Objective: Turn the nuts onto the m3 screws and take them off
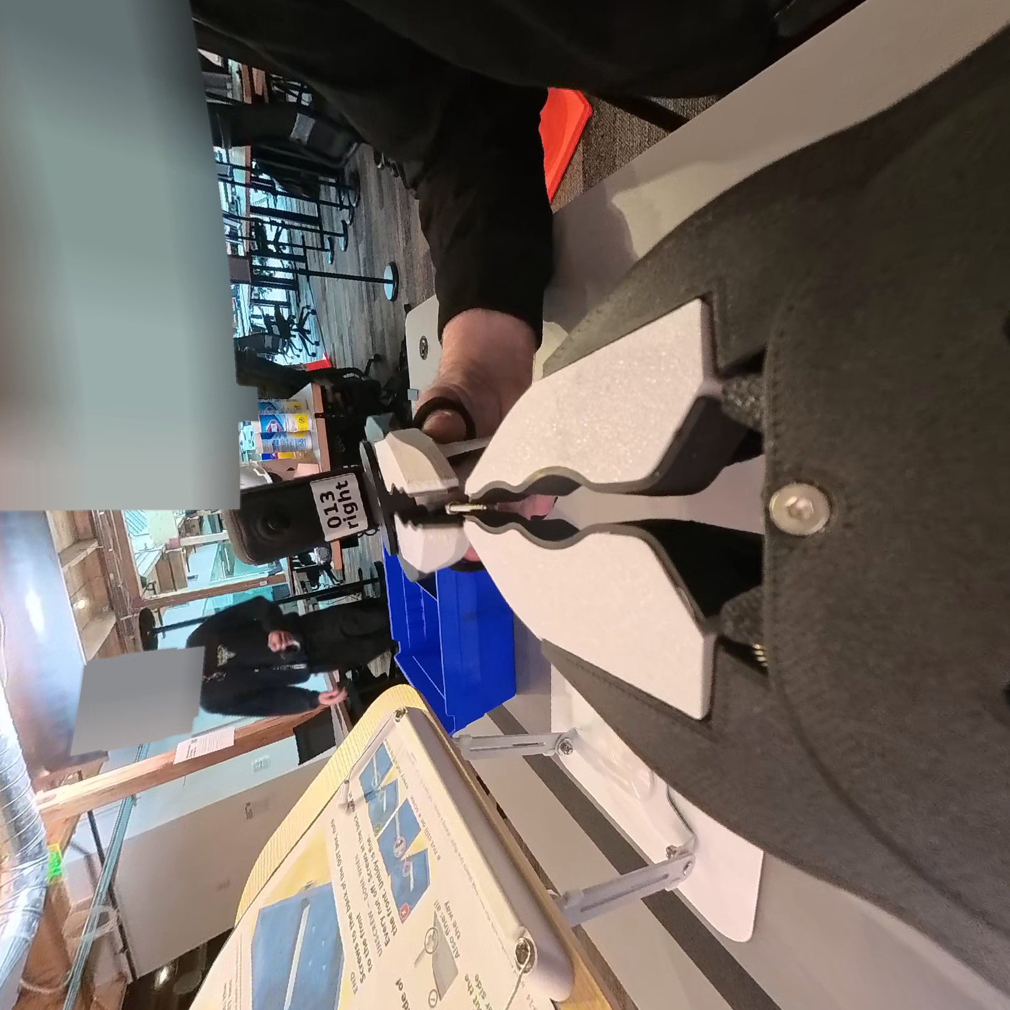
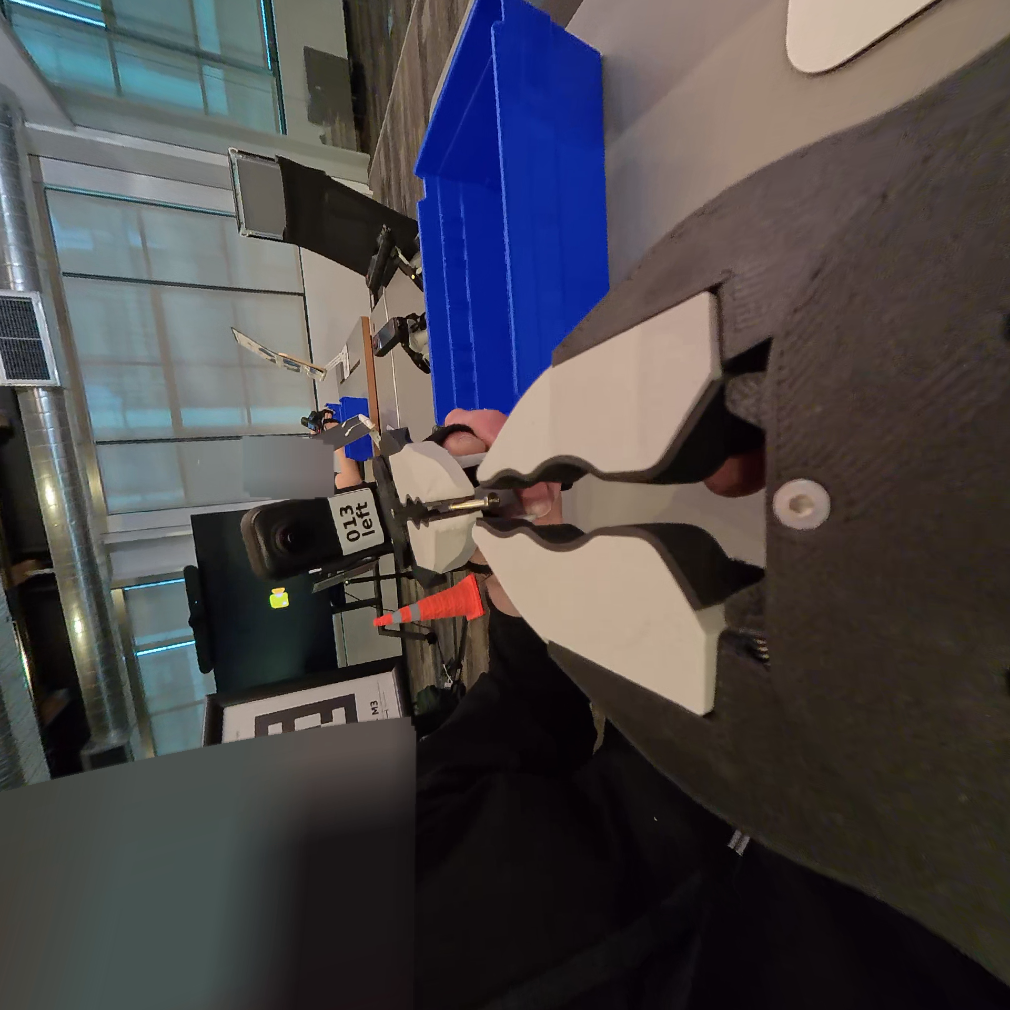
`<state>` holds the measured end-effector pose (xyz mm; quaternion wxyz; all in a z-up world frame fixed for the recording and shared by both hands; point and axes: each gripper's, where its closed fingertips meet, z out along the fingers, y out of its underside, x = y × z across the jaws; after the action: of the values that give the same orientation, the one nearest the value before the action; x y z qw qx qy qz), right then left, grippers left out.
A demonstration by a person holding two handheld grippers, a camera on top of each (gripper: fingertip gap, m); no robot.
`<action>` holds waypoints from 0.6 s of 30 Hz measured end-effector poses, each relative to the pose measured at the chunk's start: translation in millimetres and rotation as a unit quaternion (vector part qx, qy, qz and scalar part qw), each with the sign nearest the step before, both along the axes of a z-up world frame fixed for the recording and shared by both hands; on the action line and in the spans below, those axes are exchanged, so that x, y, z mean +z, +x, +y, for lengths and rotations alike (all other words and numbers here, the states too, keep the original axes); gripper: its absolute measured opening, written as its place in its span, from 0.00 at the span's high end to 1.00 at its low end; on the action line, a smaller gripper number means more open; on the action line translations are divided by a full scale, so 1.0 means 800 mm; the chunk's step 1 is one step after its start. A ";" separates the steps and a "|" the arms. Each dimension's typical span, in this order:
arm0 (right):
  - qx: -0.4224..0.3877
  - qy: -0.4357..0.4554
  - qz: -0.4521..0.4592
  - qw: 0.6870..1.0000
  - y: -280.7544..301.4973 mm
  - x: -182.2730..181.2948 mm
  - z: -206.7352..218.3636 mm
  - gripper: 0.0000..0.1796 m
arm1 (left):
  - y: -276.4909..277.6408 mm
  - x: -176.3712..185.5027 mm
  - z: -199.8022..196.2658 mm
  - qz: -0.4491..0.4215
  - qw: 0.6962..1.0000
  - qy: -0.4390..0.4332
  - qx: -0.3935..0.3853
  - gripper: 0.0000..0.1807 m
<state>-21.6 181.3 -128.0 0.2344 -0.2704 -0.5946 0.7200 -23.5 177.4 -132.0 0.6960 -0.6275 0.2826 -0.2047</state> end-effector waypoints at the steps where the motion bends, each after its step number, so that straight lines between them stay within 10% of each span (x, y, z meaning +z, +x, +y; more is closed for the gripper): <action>1: 0.001 0.003 -0.002 1.000 0.000 -0.001 -0.001 0.96 | 0.000 0.000 0.000 0.000 1.000 0.000 -0.001 0.99; 18: -0.115 0.252 0.093 0.956 0.008 0.004 -0.009 0.97 | 0.011 0.008 -0.008 -0.147 0.978 -0.081 -0.121 0.99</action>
<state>-15.5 174.0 -124.8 0.4305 -0.2009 -0.6969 0.5372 -14.5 170.7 -125.6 0.6470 -0.6061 0.2334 -0.3995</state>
